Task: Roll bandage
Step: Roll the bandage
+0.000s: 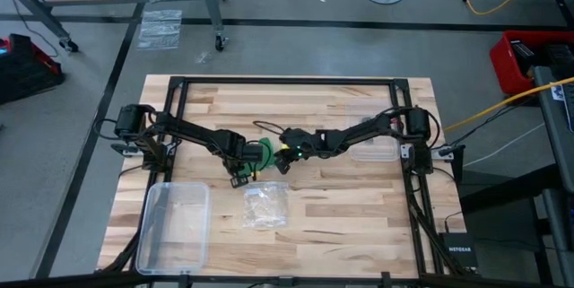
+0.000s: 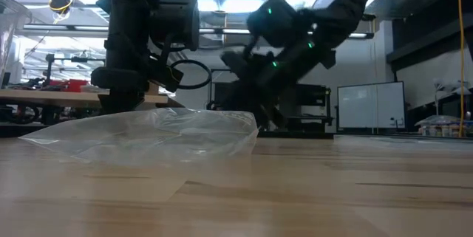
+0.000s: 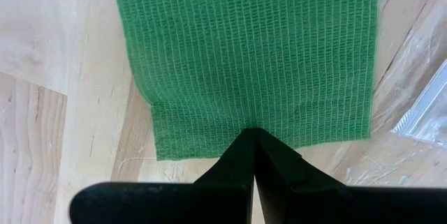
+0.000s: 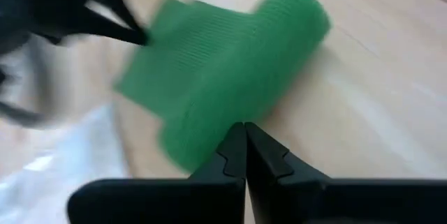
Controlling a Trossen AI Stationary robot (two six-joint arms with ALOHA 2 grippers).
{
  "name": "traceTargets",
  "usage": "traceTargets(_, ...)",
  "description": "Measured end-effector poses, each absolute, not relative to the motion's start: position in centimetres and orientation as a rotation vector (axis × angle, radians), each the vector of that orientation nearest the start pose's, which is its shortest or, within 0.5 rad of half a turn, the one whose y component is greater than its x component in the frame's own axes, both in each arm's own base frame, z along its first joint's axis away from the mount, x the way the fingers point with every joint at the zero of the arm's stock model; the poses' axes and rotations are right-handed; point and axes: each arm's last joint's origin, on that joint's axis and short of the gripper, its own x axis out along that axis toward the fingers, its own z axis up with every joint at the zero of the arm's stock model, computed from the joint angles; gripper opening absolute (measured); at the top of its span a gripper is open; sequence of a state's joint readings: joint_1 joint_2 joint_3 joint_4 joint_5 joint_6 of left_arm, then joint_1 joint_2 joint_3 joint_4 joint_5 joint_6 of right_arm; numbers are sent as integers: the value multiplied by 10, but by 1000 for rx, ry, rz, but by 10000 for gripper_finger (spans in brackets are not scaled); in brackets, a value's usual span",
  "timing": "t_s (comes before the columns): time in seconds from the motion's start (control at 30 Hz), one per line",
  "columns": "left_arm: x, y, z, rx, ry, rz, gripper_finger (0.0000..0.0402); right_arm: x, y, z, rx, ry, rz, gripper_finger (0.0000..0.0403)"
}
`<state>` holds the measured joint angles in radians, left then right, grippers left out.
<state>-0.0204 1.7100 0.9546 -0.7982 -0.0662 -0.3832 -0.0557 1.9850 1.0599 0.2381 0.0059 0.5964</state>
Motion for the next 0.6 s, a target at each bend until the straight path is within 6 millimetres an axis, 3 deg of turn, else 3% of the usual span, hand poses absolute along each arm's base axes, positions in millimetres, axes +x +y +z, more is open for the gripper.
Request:
traceTargets(0.3, 277, -4, 144, -235, 1525, 333, 0, 417, -6, 152, 443, 623, -123, 1)
traceTargets(0.6, 277, -6, 144, -225, 1535, 323, 0, 406, -13, 142, 364, 782, -327, 1)
